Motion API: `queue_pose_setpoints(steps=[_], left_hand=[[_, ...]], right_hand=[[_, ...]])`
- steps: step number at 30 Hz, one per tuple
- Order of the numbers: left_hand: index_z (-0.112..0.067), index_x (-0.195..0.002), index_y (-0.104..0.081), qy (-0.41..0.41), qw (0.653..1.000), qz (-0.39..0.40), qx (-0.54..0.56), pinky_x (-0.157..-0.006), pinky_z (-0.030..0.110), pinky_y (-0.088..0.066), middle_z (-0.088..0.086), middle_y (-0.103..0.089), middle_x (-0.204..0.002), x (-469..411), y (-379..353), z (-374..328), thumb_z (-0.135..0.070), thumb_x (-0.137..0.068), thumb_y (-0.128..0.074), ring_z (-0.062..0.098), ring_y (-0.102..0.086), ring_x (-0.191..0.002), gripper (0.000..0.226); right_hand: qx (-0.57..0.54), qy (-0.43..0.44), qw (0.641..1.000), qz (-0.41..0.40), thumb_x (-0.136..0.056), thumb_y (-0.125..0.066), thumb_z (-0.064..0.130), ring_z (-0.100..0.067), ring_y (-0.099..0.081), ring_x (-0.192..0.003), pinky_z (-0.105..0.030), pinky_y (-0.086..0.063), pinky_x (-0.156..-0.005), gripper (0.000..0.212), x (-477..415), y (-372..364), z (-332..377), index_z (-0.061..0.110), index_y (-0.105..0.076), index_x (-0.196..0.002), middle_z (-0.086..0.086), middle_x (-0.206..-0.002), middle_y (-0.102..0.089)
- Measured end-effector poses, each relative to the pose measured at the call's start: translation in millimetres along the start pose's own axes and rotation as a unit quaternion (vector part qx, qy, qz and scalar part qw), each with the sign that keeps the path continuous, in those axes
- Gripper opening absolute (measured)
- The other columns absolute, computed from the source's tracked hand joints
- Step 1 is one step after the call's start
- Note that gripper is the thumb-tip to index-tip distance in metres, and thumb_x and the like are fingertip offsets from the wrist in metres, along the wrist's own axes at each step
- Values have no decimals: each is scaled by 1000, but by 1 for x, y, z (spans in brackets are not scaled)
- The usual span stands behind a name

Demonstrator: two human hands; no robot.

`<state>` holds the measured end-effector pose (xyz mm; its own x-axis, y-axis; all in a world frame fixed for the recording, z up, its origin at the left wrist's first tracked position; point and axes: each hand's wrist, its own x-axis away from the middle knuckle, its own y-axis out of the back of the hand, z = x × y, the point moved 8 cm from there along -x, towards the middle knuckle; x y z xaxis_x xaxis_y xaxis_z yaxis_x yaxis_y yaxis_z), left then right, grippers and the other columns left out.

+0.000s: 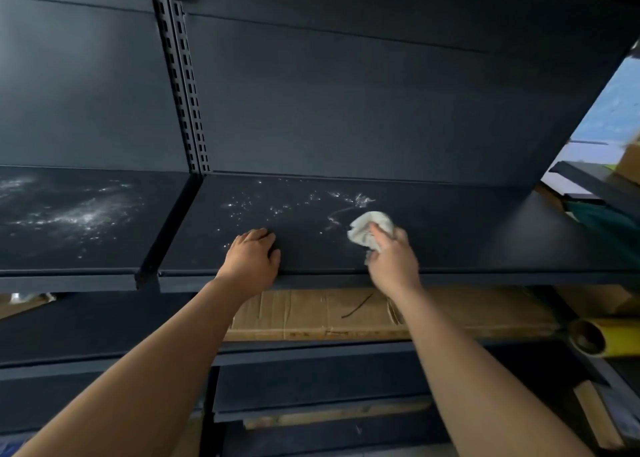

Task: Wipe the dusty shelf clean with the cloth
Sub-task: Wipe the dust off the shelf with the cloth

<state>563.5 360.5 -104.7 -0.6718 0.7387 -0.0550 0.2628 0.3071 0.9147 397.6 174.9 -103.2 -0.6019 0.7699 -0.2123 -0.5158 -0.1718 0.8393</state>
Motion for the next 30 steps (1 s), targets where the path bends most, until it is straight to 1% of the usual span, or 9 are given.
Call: queue_pose_setpoints(steps=[3, 5, 8, 11, 13, 15, 23, 27, 30], left_hand=[[-7, -141, -39, -2, 999, 3, 40, -116, 33, -21, 9, -35, -151, 1, 3, 2, -25, -96, -45, 26, -30, -139, 49], [-6, -141, -39, -6, 998, 5, 63, -114, 32, -26, 9, -38, -148, 2, 6, 5, -21, -94, -47, 26, -35, -136, 50], [-8, -141, -38, -2, 999, 1, 39, -113, 35, -29, 9, -39, -147, -2, 13, 15, -21, -94, -47, 27, -37, -134, 50], [-9, -142, -37, 17, 1000, -9, -11, -115, 39, -25, 10, -40, -147, -11, 19, 26, -25, -95, -45, 29, -34, -135, 50], [-10, -141, -39, 30, 999, -15, -26, -116, 39, -23, 9, -40, -147, -18, 20, 27, -27, -96, -43, 29, -34, -136, 49], [-10, -139, -41, 40, 998, -25, -28, -115, 39, -23, 9, -41, -146, -25, 18, 27, -28, -96, -43, 29, -35, -135, 47], [-8, -134, -47, 64, 997, -37, 0, -110, 39, -31, 10, -44, -143, -57, 9, 12, -25, -96, -42, 31, -39, -130, 42], [-15, -139, -43, 65, 996, -49, -48, -112, 38, -28, 5, -41, -147, -62, 11, 16, -30, -97, -37, 27, -37, -134, 45], [-15, -138, -45, 83, 993, -77, -46, -114, 39, -26, 6, -42, -146, -62, 14, 24, -31, -97, -37, 27, -36, -135, 44]], right_hand=[[-69, 60, 995, 38, -90, -49, 7, -18, -54, -108, -24, -46, -93, 58, 18, -20, 56, 27, -38, -143, -2, -139, -36], [-202, 45, 974, 88, -89, -43, -3, -8, -57, -87, -6, -45, -73, 58, 20, -25, 75, 27, -44, -140, 3, -129, -46], [-318, 6, 948, 30, -84, -45, -4, -12, -61, -95, -11, -45, -72, 60, -4, -1, 63, 29, -54, -132, 1, -122, -61], [-191, -46, 979, -64, -85, -50, 3, -25, -57, -109, -29, -47, -94, 51, -37, 33, 3, 22, -54, -132, -9, -137, -45], [-17, -68, 997, -41, -88, -51, 18, -31, -49, -121, -39, -41, -103, 42, -51, 33, -38, 17, -53, -130, -11, -147, -28], [78, -37, 996, -32, -87, -50, 32, -32, -45, -124, -42, -39, -103, 42, -57, 25, -50, 16, -57, -126, -11, -145, -31], [-63, 135, 985, 91, -90, -50, 8, -22, -41, -133, -25, -33, -107, 48, -58, -33, 47, 18, -49, -136, -2, -153, -25], [-40, 125, 990, 47, -87, -51, 9, -26, -42, -131, -29, -36, -108, 47, -70, -17, 9, 17, -53, -133, -7, -152, -29], [33, 35, 999, -12, -87, -53, 15, -32, -39, -133, -30, -31, -111, 46, -97, 12, -61, 15, -53, -133, -14, -154, -20]])
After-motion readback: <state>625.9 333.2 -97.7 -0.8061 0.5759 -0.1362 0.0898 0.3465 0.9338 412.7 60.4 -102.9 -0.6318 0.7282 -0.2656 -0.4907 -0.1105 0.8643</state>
